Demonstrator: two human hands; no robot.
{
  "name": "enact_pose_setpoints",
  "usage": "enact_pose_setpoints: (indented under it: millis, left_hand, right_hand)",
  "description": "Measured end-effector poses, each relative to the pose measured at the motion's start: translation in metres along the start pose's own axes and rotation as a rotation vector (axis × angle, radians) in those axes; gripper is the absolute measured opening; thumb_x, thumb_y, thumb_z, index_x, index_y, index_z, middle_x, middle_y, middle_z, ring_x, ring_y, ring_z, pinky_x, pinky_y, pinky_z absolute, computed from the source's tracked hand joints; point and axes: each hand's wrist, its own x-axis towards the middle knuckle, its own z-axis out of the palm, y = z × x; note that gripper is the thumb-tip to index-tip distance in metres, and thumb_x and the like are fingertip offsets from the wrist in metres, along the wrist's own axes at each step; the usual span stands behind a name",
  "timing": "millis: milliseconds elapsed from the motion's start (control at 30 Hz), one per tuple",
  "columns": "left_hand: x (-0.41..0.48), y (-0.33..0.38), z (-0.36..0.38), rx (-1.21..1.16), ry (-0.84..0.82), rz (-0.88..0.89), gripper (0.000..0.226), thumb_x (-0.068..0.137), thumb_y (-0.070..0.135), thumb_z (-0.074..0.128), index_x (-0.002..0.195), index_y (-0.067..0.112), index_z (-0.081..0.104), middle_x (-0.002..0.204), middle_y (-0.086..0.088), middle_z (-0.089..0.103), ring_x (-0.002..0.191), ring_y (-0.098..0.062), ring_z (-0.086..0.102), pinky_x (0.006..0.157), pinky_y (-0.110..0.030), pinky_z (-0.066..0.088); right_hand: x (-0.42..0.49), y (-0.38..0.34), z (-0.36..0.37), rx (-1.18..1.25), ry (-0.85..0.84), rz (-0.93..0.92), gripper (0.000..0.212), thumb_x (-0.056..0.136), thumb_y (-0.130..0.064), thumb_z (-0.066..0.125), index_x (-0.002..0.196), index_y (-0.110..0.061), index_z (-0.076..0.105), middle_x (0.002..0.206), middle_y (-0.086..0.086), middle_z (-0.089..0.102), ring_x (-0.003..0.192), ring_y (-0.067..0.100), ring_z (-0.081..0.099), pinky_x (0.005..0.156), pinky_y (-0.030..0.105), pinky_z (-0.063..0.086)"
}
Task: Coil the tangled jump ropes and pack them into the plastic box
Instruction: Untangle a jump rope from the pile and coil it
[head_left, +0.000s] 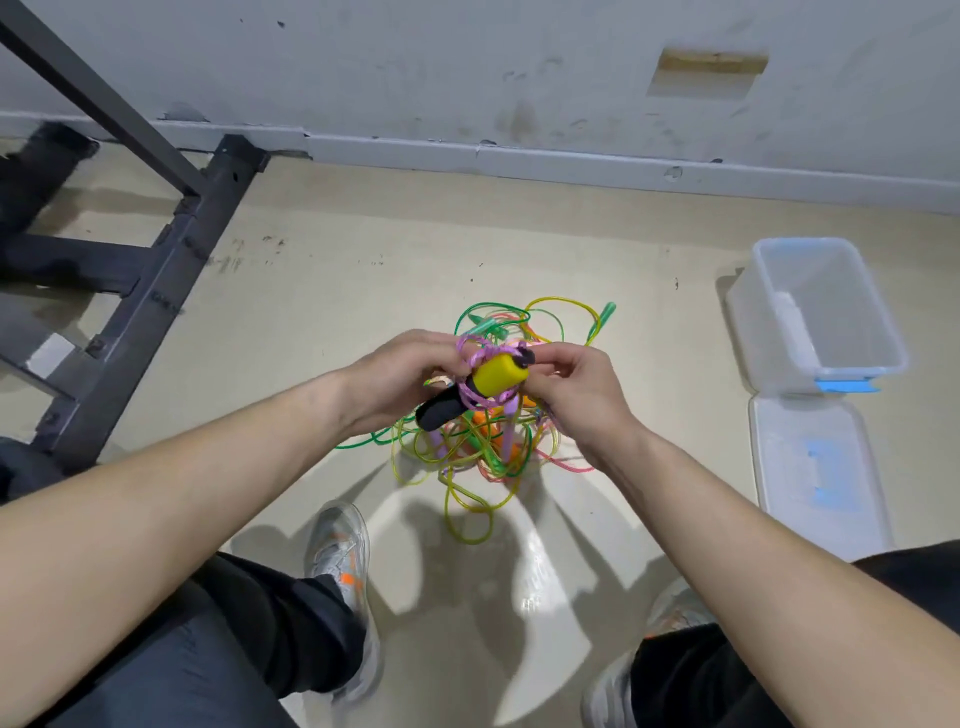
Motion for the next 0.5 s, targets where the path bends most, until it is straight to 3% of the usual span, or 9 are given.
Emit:
enact_pose_setpoints:
  millis: [100,167,267,333,400,500]
  left_hand:
    - [0.000,0.003,0.009,-0.031,0.121,-0.042,0.041,0.088,0.042,0.056,0.073,0.007,0.072,0.082,-0.006,0.067,0.083,-0.019,0.053,0.084,-0.033,0.038]
    - [0.002,0.007,0.008,0.036,0.223,0.030,0.050,0.096,0.031,0.043,0.060,0.015,0.073,0.078,-0.004,0.071,0.076,-0.020,0.053,0.080,-0.034,0.042]
    - [0.001,0.019,0.003,0.181,0.164,0.095,0.034,0.073,0.024,0.047,0.074,0.004,0.074,0.088,0.002,0.074,0.081,-0.017,0.057,0.070,-0.024,0.050]
    - [0.001,0.023,0.000,0.240,0.106,0.135,0.032,0.066,0.015,0.050,0.082,-0.002,0.072,0.102,-0.003,0.074,0.088,-0.014,0.062,0.075,-0.023,0.052]
    - [0.000,0.023,0.000,0.252,0.076,0.182,0.028,0.069,-0.005,0.049,0.083,0.000,0.073,0.111,-0.006,0.073,0.091,-0.014,0.066,0.082,-0.029,0.053]
    - [0.001,0.017,-0.001,0.290,0.100,0.212,0.029,0.086,-0.017,0.053,0.092,0.002,0.074,0.095,-0.006,0.074,0.075,-0.014,0.065,0.076,-0.030,0.053]
  right_hand:
    - [-0.003,0.002,0.007,0.141,0.003,0.035,0.029,0.080,0.014,0.070,0.084,-0.014,0.076,0.063,-0.002,0.065,0.051,0.003,0.054,0.051,0.014,0.041]
    - [-0.004,0.003,0.011,0.219,-0.011,0.056,0.030,0.081,0.014,0.069,0.085,-0.015,0.077,0.068,0.003,0.069,0.056,0.008,0.059,0.056,0.018,0.046]
    - [-0.002,0.007,0.015,0.266,-0.046,0.069,0.035,0.076,0.020,0.068,0.087,-0.013,0.077,0.074,0.004,0.073,0.068,0.017,0.066,0.066,0.029,0.052]
    - [-0.002,0.009,0.017,0.264,-0.073,0.077,0.034,0.074,0.021,0.068,0.091,-0.008,0.076,0.077,0.007,0.073,0.071,0.021,0.066,0.068,0.032,0.053]
    - [-0.002,0.010,0.018,0.297,-0.095,0.076,0.033,0.075,0.021,0.067,0.099,-0.001,0.075,0.084,0.016,0.073,0.076,0.027,0.066,0.072,0.035,0.054]
    - [-0.005,0.004,0.017,0.347,-0.140,0.070,0.031,0.077,0.020,0.066,0.101,0.004,0.072,0.085,0.015,0.073,0.075,0.023,0.069,0.066,0.030,0.056]
